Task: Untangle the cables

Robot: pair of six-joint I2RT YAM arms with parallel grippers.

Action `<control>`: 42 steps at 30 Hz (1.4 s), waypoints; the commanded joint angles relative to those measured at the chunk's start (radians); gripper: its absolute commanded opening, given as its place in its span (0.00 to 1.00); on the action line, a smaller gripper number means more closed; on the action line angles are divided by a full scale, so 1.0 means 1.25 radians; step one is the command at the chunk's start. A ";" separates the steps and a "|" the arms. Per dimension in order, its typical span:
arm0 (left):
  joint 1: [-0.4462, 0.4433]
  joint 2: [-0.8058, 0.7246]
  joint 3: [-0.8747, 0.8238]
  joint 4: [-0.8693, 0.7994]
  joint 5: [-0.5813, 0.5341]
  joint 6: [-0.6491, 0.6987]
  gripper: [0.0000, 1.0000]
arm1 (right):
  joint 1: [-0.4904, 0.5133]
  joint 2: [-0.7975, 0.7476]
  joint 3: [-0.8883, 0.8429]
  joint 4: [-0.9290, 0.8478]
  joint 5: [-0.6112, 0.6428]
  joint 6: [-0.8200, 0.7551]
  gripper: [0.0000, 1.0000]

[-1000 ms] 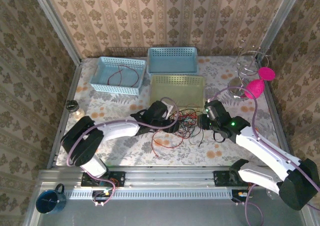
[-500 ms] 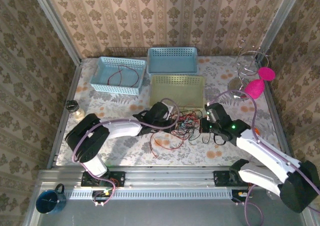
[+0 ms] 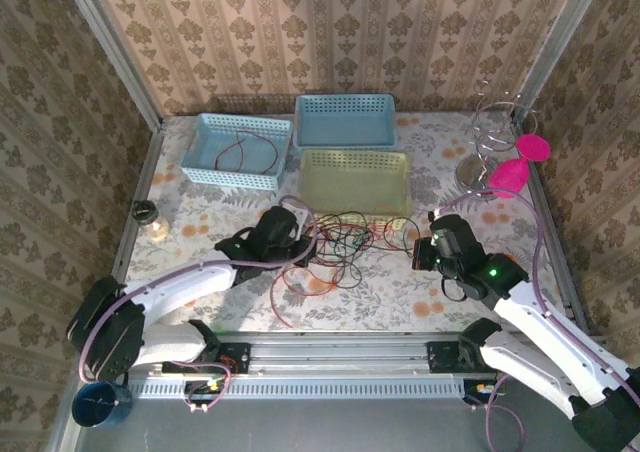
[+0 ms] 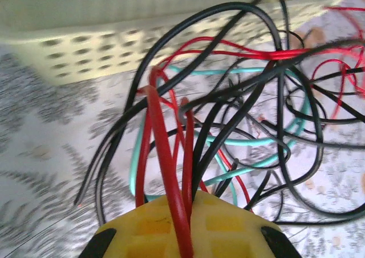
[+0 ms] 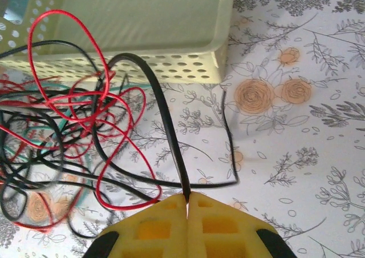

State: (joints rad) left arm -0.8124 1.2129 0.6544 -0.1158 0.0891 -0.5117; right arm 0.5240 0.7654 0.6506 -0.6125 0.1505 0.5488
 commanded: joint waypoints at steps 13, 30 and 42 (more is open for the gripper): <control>0.106 -0.150 -0.138 -0.059 -0.027 0.017 0.00 | -0.006 -0.101 0.189 -0.083 0.079 -0.018 0.00; 0.141 -0.100 -0.206 0.020 -0.046 -0.010 0.00 | -0.005 -0.032 0.572 -0.016 0.034 -0.098 0.00; 0.144 -0.122 -0.201 0.019 -0.001 0.004 0.00 | -0.006 0.012 0.662 0.008 0.037 -0.124 0.00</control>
State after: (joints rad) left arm -0.6395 1.0843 0.4057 -0.1028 0.0563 -0.5053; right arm 0.5213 0.7597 1.4677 -0.6266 0.2028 0.4068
